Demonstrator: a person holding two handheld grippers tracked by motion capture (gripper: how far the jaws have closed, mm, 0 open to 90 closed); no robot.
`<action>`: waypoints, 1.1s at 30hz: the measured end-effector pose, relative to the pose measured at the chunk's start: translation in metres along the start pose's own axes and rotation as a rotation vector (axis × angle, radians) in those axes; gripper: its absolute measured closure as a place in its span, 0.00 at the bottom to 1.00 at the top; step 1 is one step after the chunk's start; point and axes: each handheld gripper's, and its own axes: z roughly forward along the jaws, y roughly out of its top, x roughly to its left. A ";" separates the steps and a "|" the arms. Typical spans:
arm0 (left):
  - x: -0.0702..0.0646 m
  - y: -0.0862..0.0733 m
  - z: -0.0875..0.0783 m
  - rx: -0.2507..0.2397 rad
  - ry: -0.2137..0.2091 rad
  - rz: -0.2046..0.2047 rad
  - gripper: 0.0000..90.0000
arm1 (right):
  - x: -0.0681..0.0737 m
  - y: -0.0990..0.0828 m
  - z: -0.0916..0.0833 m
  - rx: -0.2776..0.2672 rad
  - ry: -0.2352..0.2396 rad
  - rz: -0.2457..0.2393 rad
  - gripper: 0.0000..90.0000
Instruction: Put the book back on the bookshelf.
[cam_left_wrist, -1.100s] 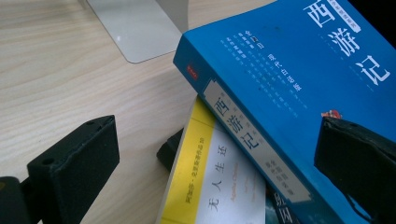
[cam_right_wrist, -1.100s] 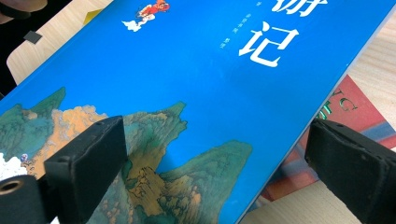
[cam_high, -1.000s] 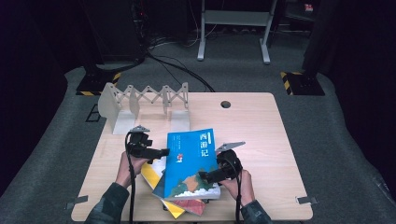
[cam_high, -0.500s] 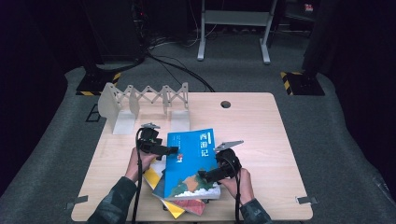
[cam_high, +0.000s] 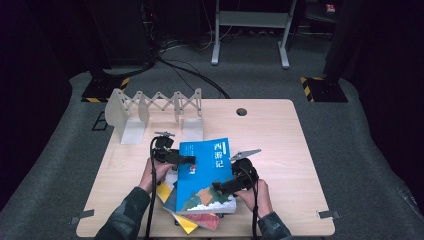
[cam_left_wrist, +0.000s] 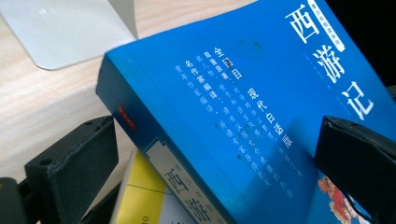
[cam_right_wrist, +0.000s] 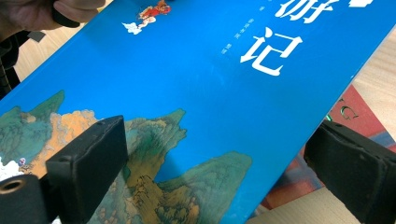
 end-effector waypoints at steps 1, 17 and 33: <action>0.000 0.000 0.003 -0.001 -0.012 -0.011 0.00 | 0.000 0.000 0.000 -0.001 0.000 0.000 0.06; -0.009 0.005 0.001 -0.013 0.025 0.008 0.00 | -0.003 -0.001 0.002 -0.012 0.014 -0.006 0.06; -0.020 0.012 -0.007 -0.015 0.078 0.056 0.01 | 0.000 0.006 0.003 0.003 -0.003 -0.012 0.06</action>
